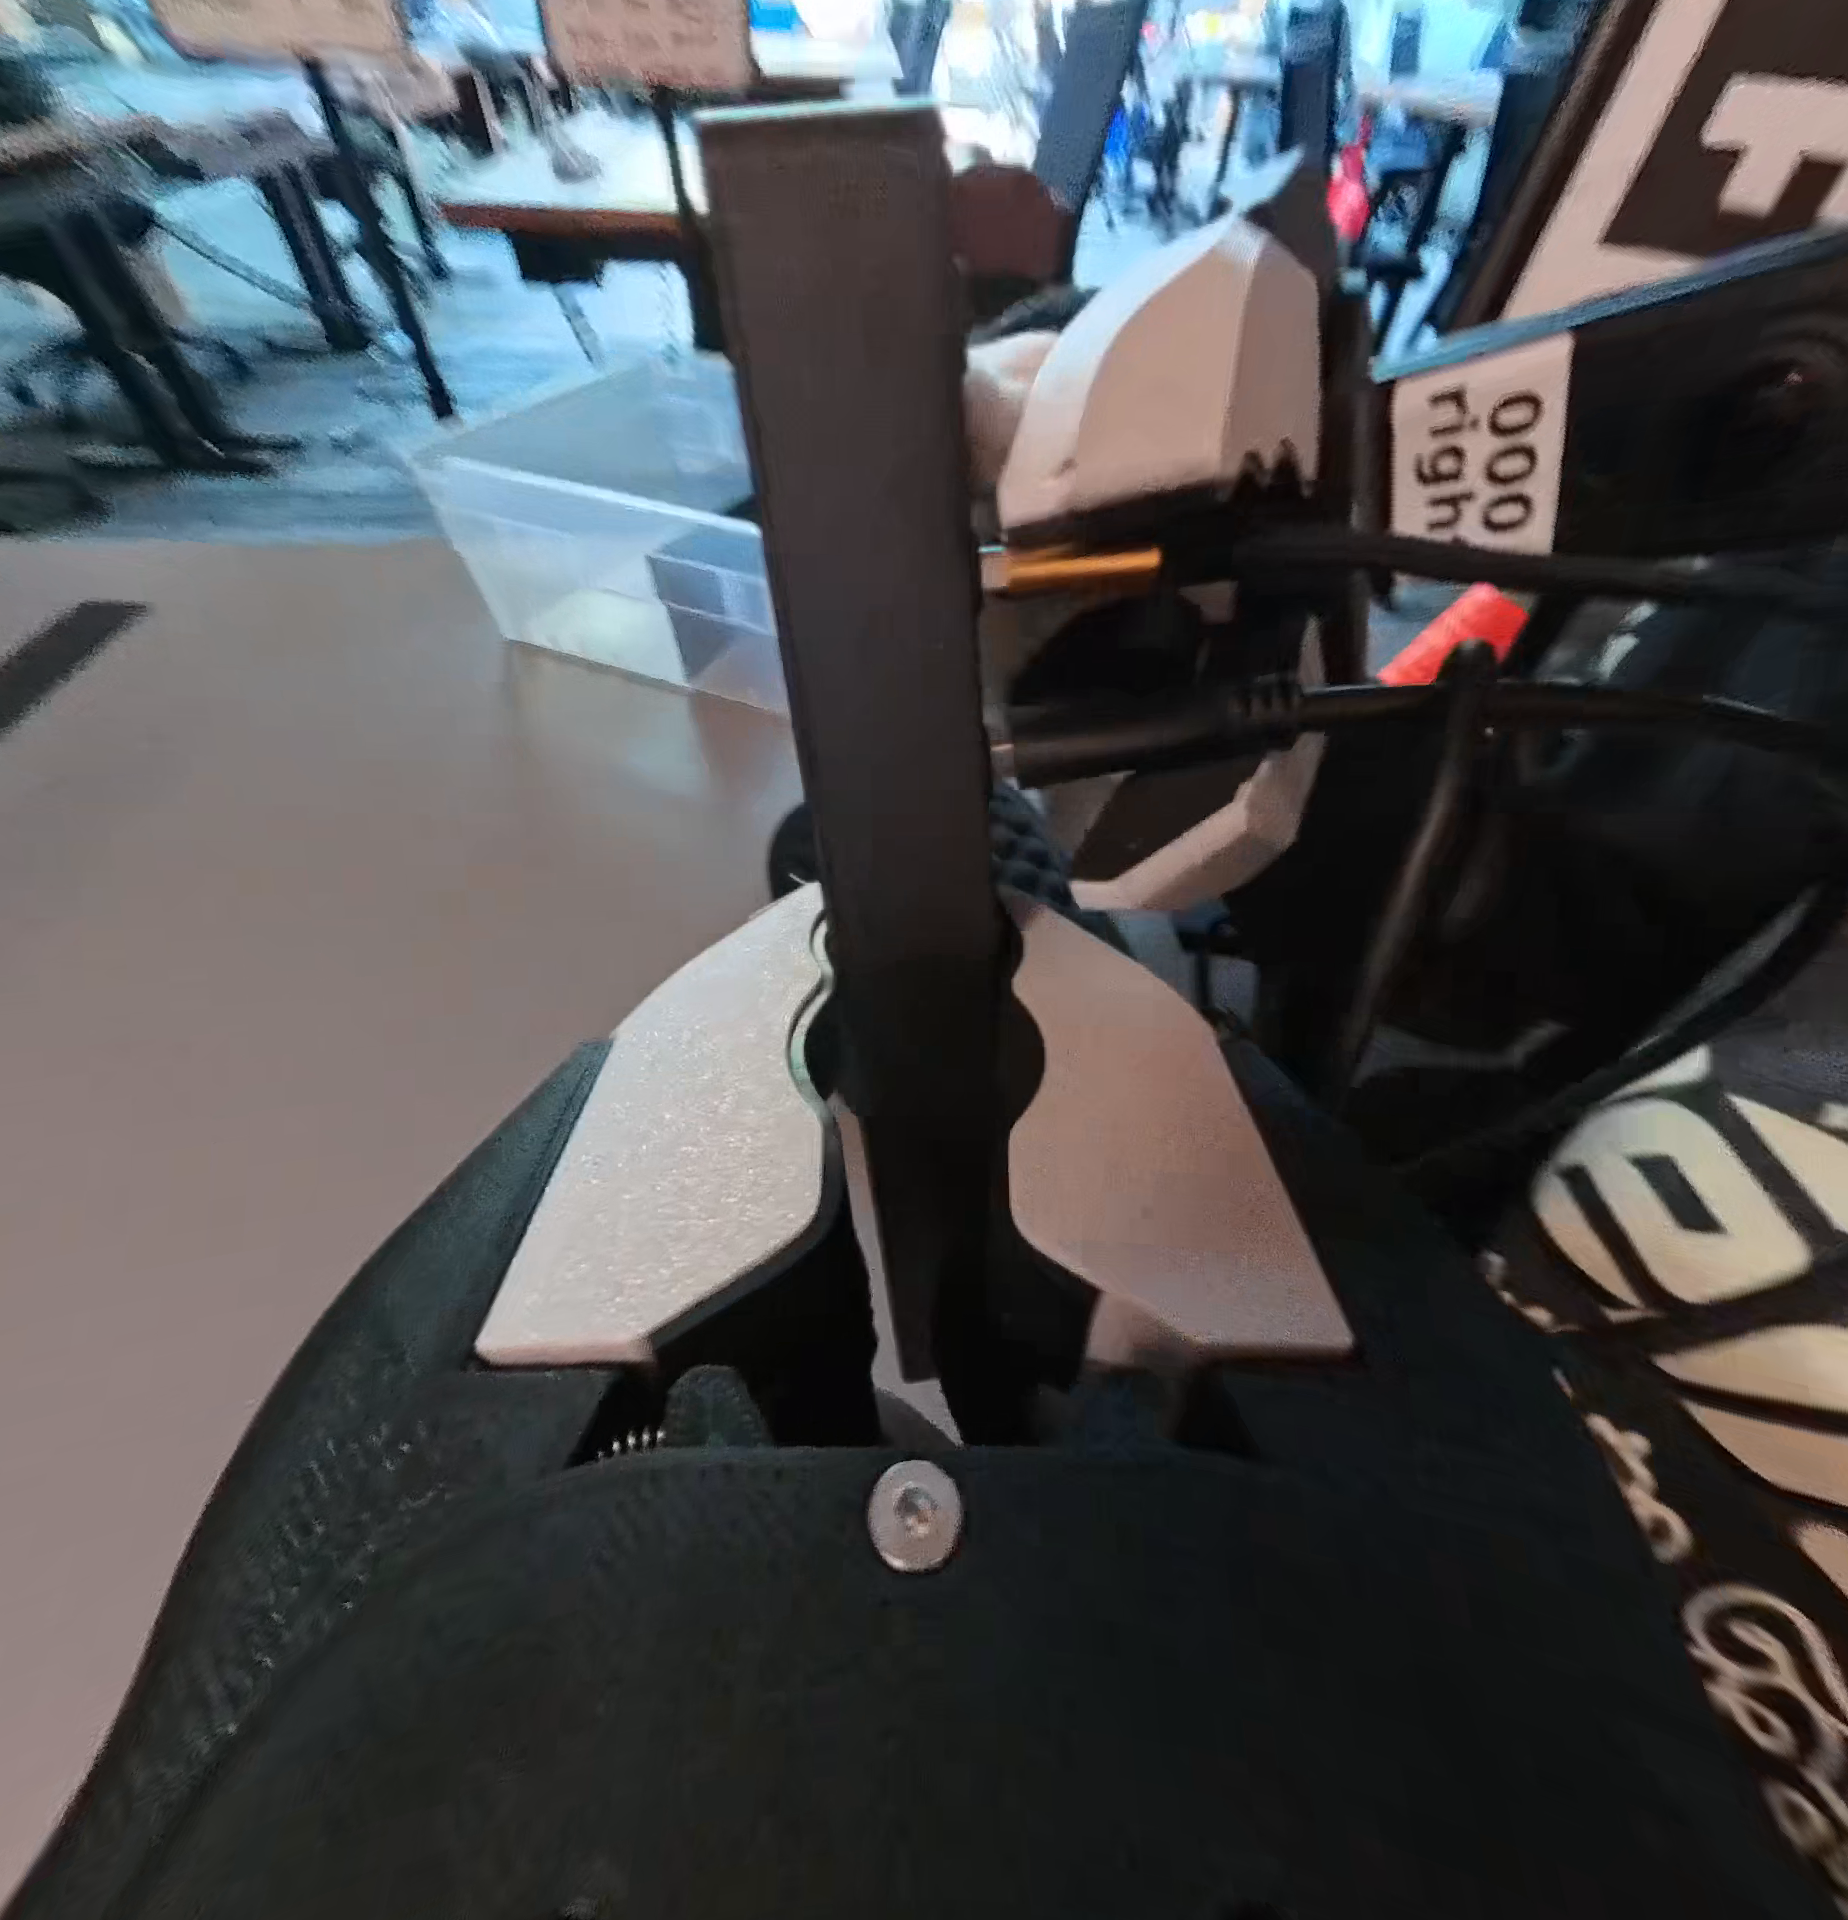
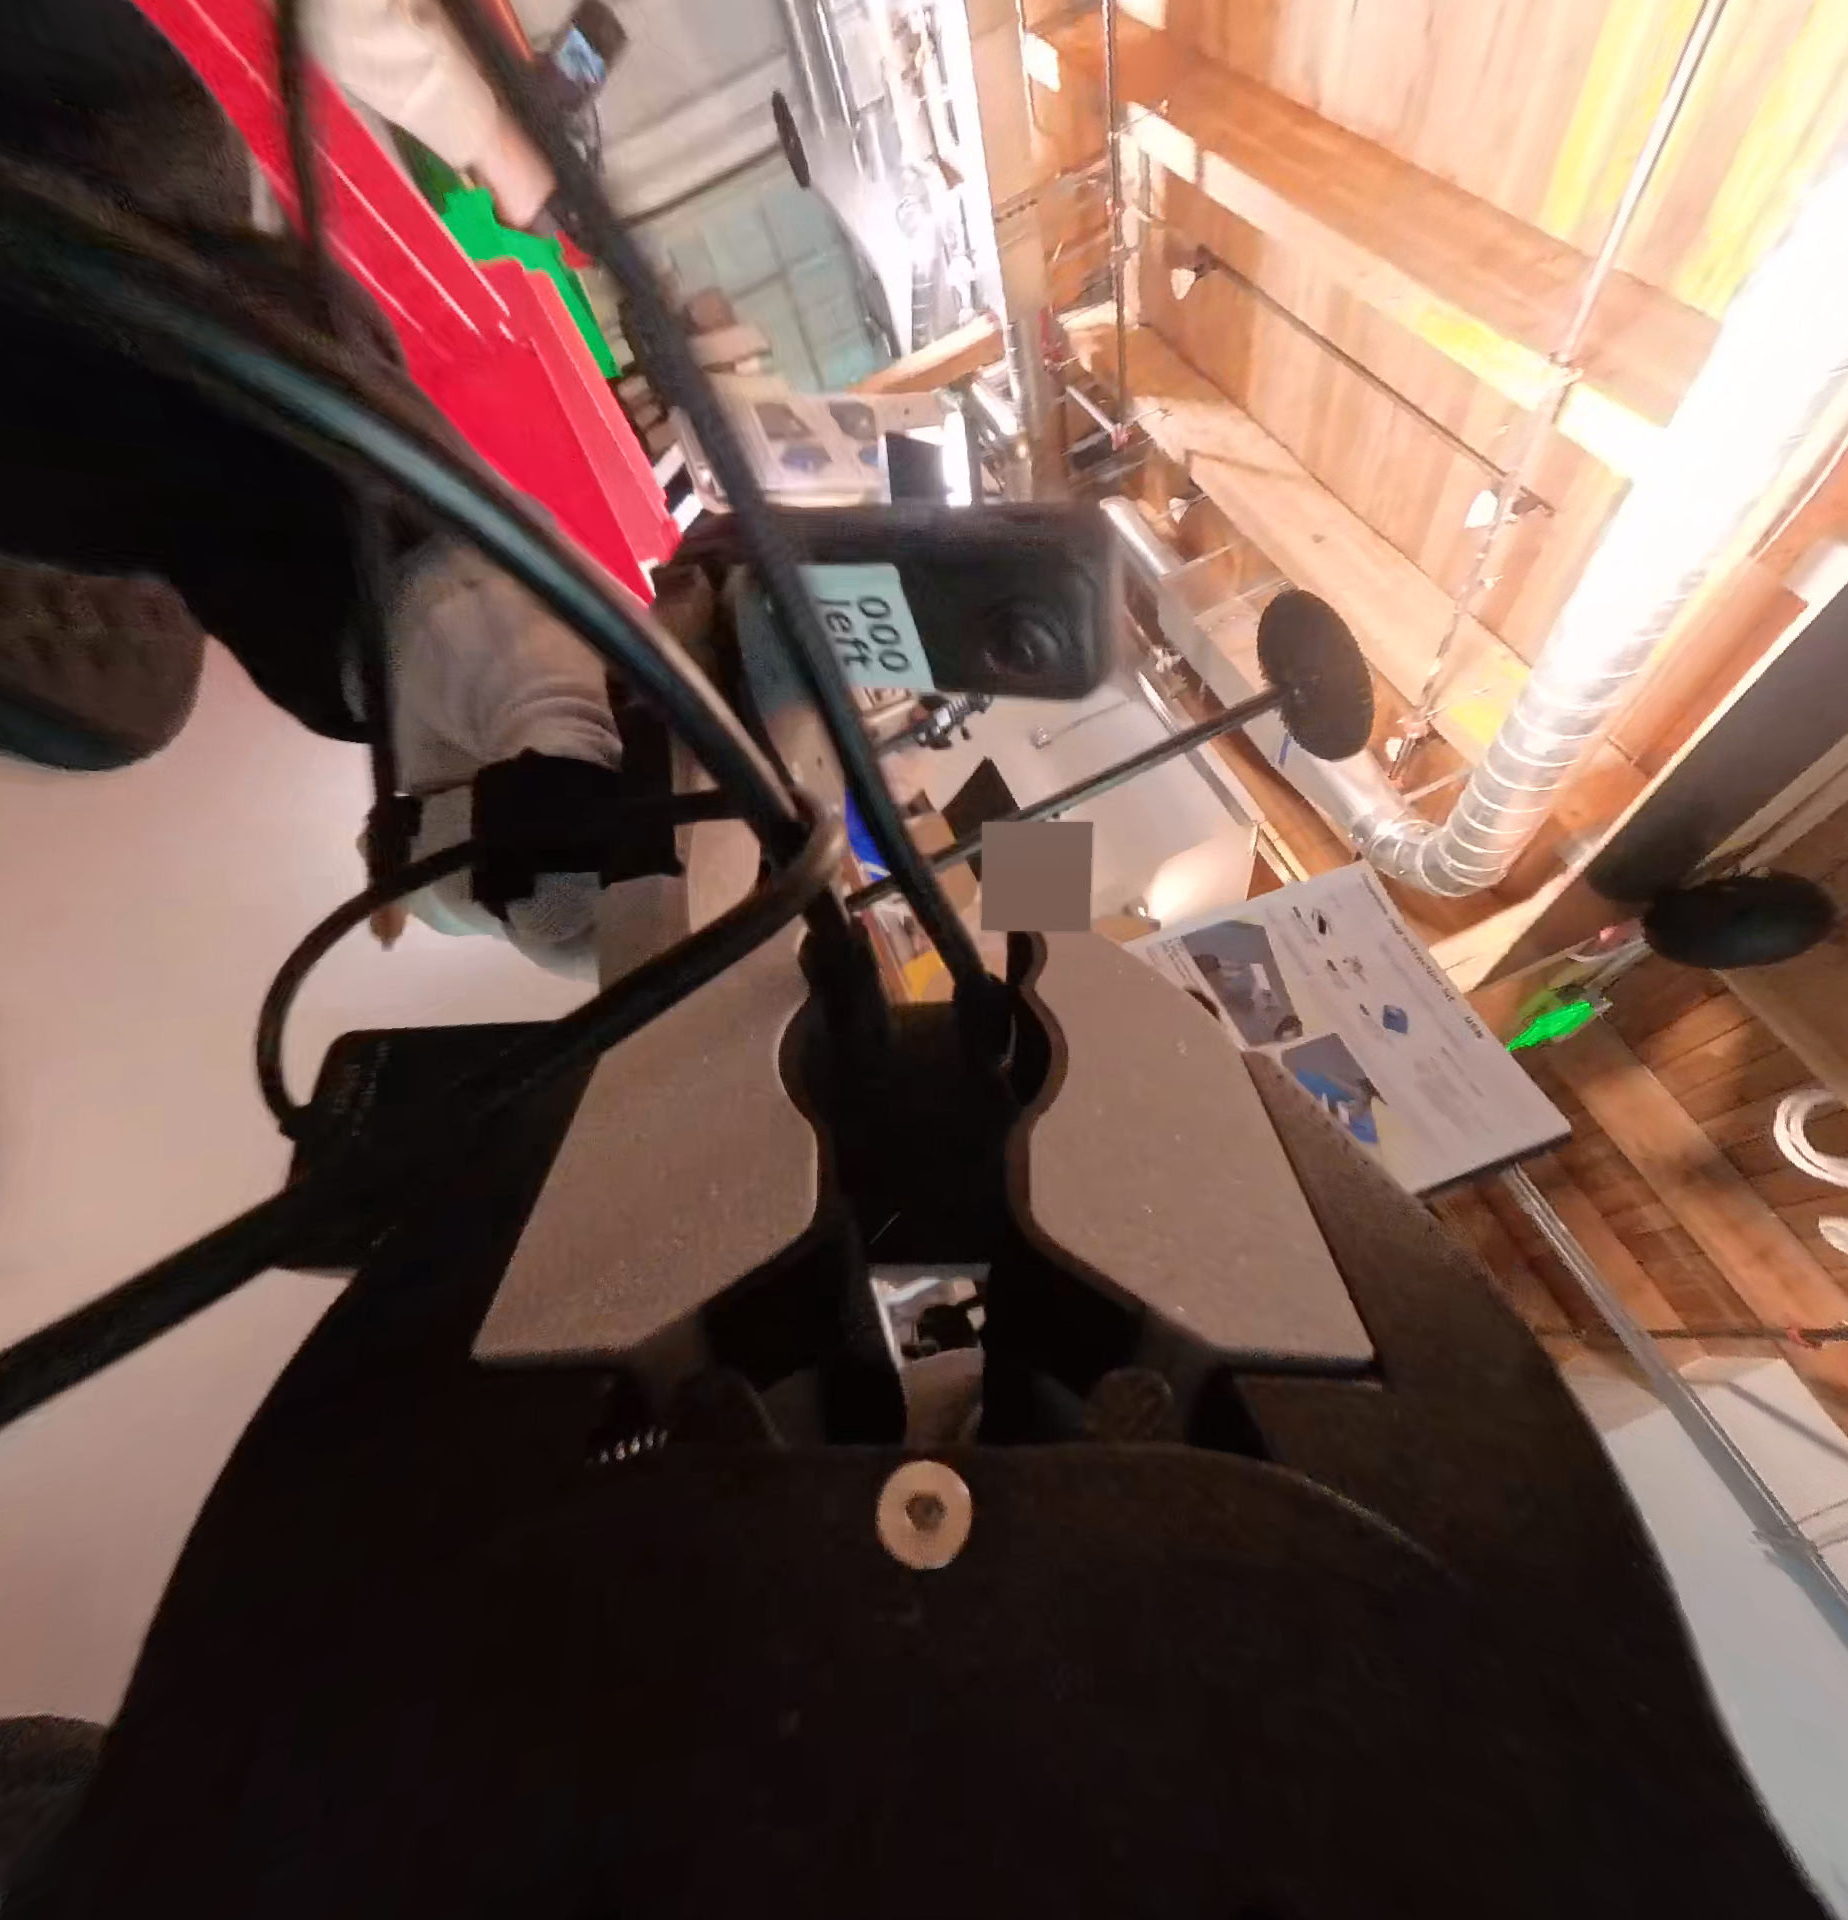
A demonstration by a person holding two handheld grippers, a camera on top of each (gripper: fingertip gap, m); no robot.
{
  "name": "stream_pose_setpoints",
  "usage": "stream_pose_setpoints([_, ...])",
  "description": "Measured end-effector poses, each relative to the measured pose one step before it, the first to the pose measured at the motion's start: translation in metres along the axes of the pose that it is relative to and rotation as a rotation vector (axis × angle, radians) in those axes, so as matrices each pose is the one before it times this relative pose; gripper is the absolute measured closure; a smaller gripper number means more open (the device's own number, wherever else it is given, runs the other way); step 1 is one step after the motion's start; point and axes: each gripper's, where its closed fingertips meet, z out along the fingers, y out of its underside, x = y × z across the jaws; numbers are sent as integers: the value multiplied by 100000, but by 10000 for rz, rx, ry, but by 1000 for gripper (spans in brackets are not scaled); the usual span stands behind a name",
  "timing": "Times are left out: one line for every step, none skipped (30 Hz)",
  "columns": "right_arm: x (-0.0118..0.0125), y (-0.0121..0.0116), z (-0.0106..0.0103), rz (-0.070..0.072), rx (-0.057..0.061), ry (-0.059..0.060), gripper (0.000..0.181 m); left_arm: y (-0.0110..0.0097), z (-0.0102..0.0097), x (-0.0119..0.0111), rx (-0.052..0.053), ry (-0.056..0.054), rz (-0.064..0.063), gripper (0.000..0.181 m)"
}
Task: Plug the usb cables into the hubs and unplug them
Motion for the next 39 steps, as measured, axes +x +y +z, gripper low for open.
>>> stream_pose_setpoints([254, 481, 164, 76, -317, 237, 146, -220, -405, -844, 476, -450, 48, 157])
stream_pose_setpoints([198, 443, 74, 104, -225, 174, 143, -292, -619, -1232, 546, -682, 31, 157])
stream_pose_setpoints([40, 415, -36, 174, -95, -7, 142, -292, -761, -1455, 529, -782, 82, 157])
stream_pose_setpoints([99, 693, -44, 392, -176, -34, 145, -262, -856, -1658, 466, -924, 143, 157])
stream_pose_setpoints([110, 1047, 26, 683, -337, -123, 145, -175, -846, -1708, 333, -949, 260, 157])
stream_pose_setpoints([37, 1247, 116, 1051, -435, -298, 145, -100, -768, -1609, 261, -918, 401, 157])
stream_pose_setpoints([189, 1265, 202, 1431, -446, -298, 145, 37, -658, -1560, 155, -953, 543, 157])
stream_pose_setpoints([466, 1048, 222, 1693, -347, -170, 145, 252, -510, -1388, -25, -912, 751, 157])
stream_pose_setpoints([624, 661, 178, 1769, -191, -64, 147, 373, -327, -1042, -178, -744, 921, 157])
stream_pose_setpoints([431, 98, 110, 1632, 56, -121, 148, 292, -186, -670, -181, -548, 963, 157])
stream_pose_setpoints([87, -370, 13, 1346, 286, -231, 149, 8, -130, -372, -11, -407, 768, 157])
stream_pose_setpoints([-248, -619, -42, 1018, 409, -309, 150, -228, -94, 7, 125, -157, 420, 157])
stream_pose_setpoints([-509, -682, -28, 675, 423, -316, 151, -257, -54, 214, 95, -30, 169, 157])
stream_pose_setpoints([-556, -525, 33, 355, 312, -201, 152, -202, -7, 328, 30, 17, 162, 157])
stream_pose_setpoints([-521, -183, 121, 24, 61, -65, 153, -150, -14, 298, -11, -45, 307, 157])
stream_pose_setpoints([-366, 206, 132, -361, -277, 91, 154, -119, -48, 116, -23, -132, 320, 156])
stream_pose_setpoints([-227, 328, 140, -581, -430, 228, 154, -128, -79, 59, 31, -59, 135, 156])
stream_pose_setpoints([-302, 278, 124, -614, -433, 208, 153, -96, -61, 66, 38, -16, 55, 156])
stream_pose_setpoints([-446, 158, 86, -569, -392, 127, 153, -58, -47, 79, 5, -38, 150, 156])
stream_pose_setpoints([-406, 156, 48, -508, -415, 124, 153, -21, 3, 135, -24, -29, 281, 157])
stream_pose_setpoints([-376, 191, 3, -423, -451, 105, 153, -12, 36, 191, -59, -38, 326, 157])
stream_pose_setpoints([-437, 132, -20, -320, -392, 20, 153, 5, 74, 271, -73, -8, 339, 157])
stream_pose_setpoints([-507, -4, -43, -159, -255, -53, 152, -13, 66, 343, -61, 27, 332, 157])
stream_pose_setpoints([-351, -106, -24, 67, -133, -7, 152, -160, 32, 345, 45, 22, 244, 157])
stream_pose_setpoints([-63, -56, 53, 261, -90, 113, 151, -336, -22, 346, 161, 52, 111, 157])
stream_pose_setpoints([-21, 52, 157, 232, -43, 81, 150, -360, -37, 322, 158, 75, 77, 157])
stream_pose_setpoints([-7, 215, 290, 141, -44, 40, 150, -306, -17, 287, 99, 55, 124, 156])
stream_pose_setpoints([-25, 333, 354, 54, -80, -2, 150, -218, -9, 247, 42, 25, 167, 156])
stream_pose_setpoints([-222, 296, 357, 13, -49, -149, 154, -115, 24, 236, -4, 18, 160, 156])
stream_pose_setpoints([-312, 97, 277, -3, 57, -201, 161, -54, 23, 167, -26, -41, 196, 155])
stream_pose_setpoints([67, -120, 128, 23, 186, 70, 165, -42, -4, 54, 27, -109, 260, 154])
stream_pose_setpoints([-74, -95, 82, 29, 127, -27, 165, -17, 2, 78, 85, -30, 129, 153])
stream_pose_setpoints([-138, 32, 114, 32, 17, -86, 165, 72, 39, 245, 45, 131, -60, 150])
stream_pose_setpoints([-113, 78, 133, 3, -1, -62, 165, 35, 50, 337, 52, 205, -131, 148])
stream_pose_setpoints([-158, 138, 140, -33, -36, -73, 165, -6, 47, 196, 50, 125, -142, 147])
stream_pose_setpoints([-47, 134, 139, -49, -51, 5, 165, 141, 45, 55, -42, 81, -240, 148])
stream_pose_setpoints([121, 108, 87, -57, -43, 101, 165, 174, 2, -153, -73, 94, -513, 152])
stream_pose_setpoints([189, 31, 47, -51, 1, 121, 165, 64, -67, -420, -24, 36, -774, 156])
stream_pose_setpoints([165, -112, 12, -10, 78, 72, 165, -22, -80, -206, -9, 173, -450, 156])
